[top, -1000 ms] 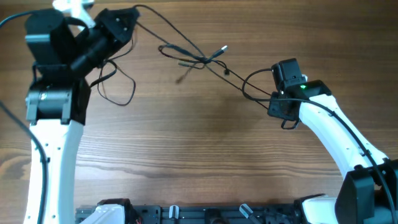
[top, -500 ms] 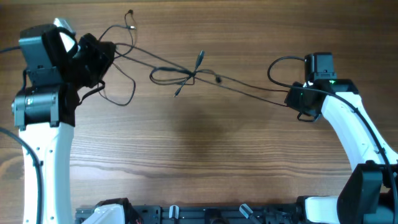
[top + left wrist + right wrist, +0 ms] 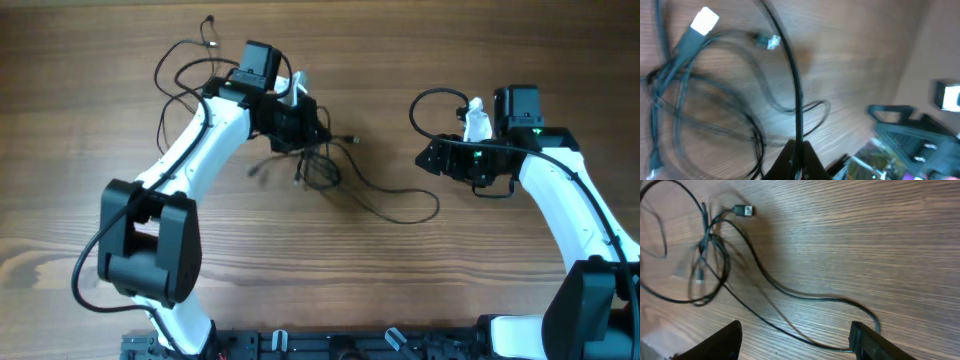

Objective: Untangle cables

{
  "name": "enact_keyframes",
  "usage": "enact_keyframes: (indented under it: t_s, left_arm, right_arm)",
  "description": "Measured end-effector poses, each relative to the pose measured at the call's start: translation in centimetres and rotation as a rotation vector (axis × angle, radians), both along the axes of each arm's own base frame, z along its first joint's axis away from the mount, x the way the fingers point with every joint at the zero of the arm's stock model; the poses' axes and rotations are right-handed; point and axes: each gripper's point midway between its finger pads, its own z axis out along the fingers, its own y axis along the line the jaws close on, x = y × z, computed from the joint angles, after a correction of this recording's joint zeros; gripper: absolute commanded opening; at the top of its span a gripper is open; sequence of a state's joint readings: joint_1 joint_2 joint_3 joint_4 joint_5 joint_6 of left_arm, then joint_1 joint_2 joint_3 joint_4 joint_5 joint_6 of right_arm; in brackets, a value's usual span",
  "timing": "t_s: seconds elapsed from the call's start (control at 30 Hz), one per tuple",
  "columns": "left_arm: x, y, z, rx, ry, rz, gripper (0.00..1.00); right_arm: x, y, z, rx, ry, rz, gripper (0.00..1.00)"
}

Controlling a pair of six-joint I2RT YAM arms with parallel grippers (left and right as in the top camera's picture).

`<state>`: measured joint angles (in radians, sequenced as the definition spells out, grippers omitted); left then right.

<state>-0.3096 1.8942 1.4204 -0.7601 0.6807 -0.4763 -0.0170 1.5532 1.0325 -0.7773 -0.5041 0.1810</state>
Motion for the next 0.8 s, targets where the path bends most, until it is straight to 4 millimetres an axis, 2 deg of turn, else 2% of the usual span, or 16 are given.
enact_keyframes:
  t_s: [0.1, 0.17, 0.23, 0.27, 0.37, 0.4, 0.43, 0.57, 0.63, 0.67, 0.7, 0.73, 0.77, 0.8]
  left_arm:
    - [-2.6, 2.5, -2.4, 0.204, 0.104, 0.015, 0.14]
    - [-3.7, 4.5, -3.5, 0.343, 0.135, 0.024, 0.19]
    - [-4.0, 5.4, -3.9, 0.405, 0.138, 0.025, 0.22]
    - [-4.2, 5.6, -4.0, 0.42, 0.142, 0.023, 0.32]
    - [-4.5, 6.2, -4.4, 0.492, 0.142, 0.033, 0.74]
    - [-4.5, 7.0, -4.6, 0.536, 0.144, 0.05, 0.8]
    - [-4.2, 7.8, -4.8, 0.582, 0.136, 0.073, 0.81]
    - [-3.6, 9.2, -4.9, 0.645, 0.112, 0.106, 0.79]
    - [-2.7, 10.0, -4.5, 0.636, 0.105, 0.128, 0.63]
    - [-2.1, 10.2, -4.1, 0.613, 0.091, 0.127, 0.42]
    - [-0.7, 10.1, -3.1, 0.557, 0.051, 0.121, 0.28]
    - [0.2, 10.0, -2.6, 0.522, 0.023, 0.116, 0.26]
    - [1.2, 9.9, -2.1, 0.488, -0.014, 0.111, 0.26]
    - [1.7, 9.8, -1.9, 0.469, -0.033, 0.11, 0.26]
  right_arm:
    - [0.0, 0.4, 0.2, 0.02, -0.004, 0.012, 0.65]
    - [0.0, 1.2, 0.3, 0.028, -0.015, 0.035, 0.64]
    - [-0.1, 2.0, 0.4, 0.032, -0.023, 0.061, 0.61]
    - [-0.1, 2.7, 0.4, 0.034, -0.032, 0.081, 0.56]
    - [-0.2, 4.4, 0.6, 0.042, -0.054, 0.132, 0.47]
    - [-0.1, 5.0, 0.7, 0.046, -0.061, 0.14, 0.42]
    - [0.0, 5.6, 0.8, 0.052, -0.067, 0.143, 0.4]
    - [0.2, 7.9, 1.4, 0.083, -0.109, 0.189, 0.41]
    - [0.1, 9.5, 1.9, 0.11, -0.134, 0.232, 0.4]
    - [-0.1, 10.4, 2.1, 0.121, -0.149, 0.256, 0.36]
    - [-0.3, 11.4, 2.4, 0.131, -0.165, 0.287, 0.34]
    - [-0.3, 11.9, 2.5, 0.136, -0.17, 0.295, 0.29]
    - [-0.4, 13.2, 2.8, 0.147, -0.198, 0.322, 0.23]
    - [-0.3, 13.6, 2.9, 0.15, -0.196, 0.31, 0.22]
